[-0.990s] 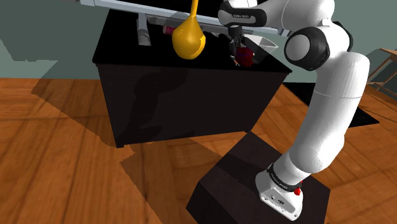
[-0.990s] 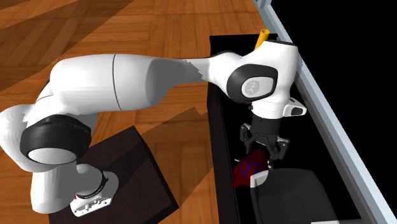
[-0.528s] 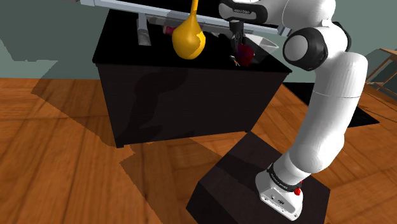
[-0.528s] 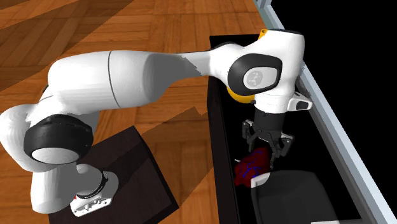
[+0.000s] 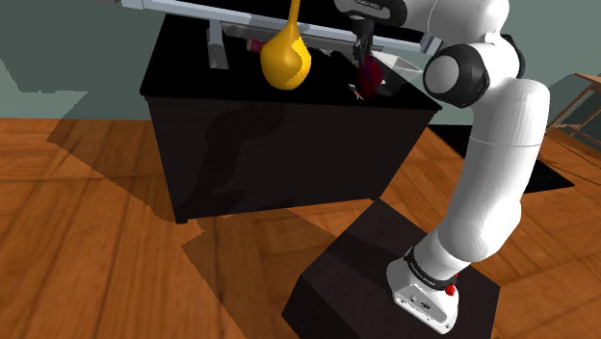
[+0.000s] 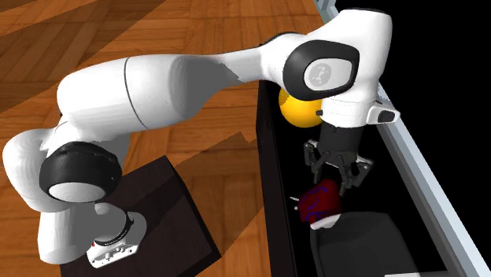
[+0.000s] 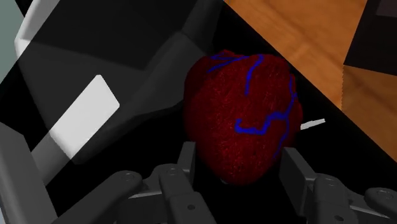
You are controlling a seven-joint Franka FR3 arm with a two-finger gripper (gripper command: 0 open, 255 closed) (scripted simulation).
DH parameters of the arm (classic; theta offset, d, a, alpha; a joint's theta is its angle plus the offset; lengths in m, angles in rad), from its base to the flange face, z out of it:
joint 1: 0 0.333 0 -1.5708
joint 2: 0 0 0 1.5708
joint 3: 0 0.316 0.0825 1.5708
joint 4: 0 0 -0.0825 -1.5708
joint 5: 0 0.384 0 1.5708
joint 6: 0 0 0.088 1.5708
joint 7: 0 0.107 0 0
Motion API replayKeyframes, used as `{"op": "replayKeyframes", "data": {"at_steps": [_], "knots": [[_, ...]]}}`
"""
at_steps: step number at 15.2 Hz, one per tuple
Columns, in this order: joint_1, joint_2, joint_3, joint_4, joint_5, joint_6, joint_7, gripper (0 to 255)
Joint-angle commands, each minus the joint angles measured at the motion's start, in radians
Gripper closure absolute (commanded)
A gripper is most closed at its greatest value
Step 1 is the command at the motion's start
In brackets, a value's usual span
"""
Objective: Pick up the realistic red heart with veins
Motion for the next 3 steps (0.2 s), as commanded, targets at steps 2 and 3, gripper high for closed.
{"op": "replayKeyframes", "data": {"at_steps": [2, 3], "knots": [[-0.002, 0.017, -0.002, 0.057, 0.002, -0.036, -0.017, 255], [-0.002, 0.017, -0.002, 0.057, 0.002, -0.036, -0.016, 255]]}}
